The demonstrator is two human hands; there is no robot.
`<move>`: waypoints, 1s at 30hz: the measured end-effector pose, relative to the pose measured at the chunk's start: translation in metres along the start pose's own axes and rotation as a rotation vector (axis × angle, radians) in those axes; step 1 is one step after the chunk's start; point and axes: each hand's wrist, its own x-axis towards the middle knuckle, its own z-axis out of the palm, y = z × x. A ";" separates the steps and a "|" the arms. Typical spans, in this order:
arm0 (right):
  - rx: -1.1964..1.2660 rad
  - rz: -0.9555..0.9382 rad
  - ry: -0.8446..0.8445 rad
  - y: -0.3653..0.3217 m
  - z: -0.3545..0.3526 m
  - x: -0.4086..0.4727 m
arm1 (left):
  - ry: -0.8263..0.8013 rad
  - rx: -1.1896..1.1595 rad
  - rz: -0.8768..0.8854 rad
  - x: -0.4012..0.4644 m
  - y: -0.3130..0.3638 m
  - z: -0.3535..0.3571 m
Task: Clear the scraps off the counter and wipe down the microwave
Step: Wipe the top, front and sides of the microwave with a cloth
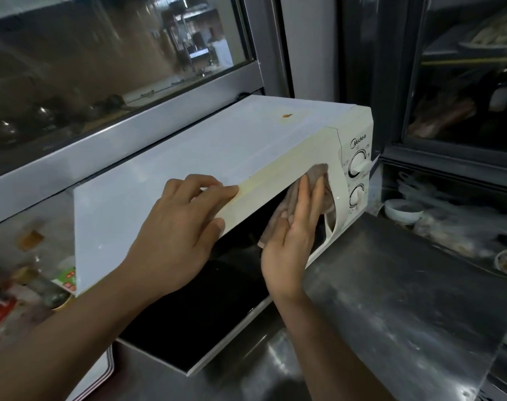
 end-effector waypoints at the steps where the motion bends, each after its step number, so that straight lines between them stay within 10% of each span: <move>1: -0.030 -0.021 -0.030 0.009 -0.002 -0.003 | 0.005 -0.003 -0.003 0.000 -0.001 0.000; 11: -0.042 0.380 0.044 0.043 -0.006 -0.038 | 0.007 0.006 -0.010 0.000 0.000 0.000; 22: 0.022 -0.056 -0.052 -0.006 0.021 -0.046 | 0.019 -0.019 -0.019 0.002 -0.002 0.001; 30: -0.102 0.300 -0.070 0.063 -0.010 -0.081 | 0.025 -0.066 -0.059 0.002 0.001 -0.003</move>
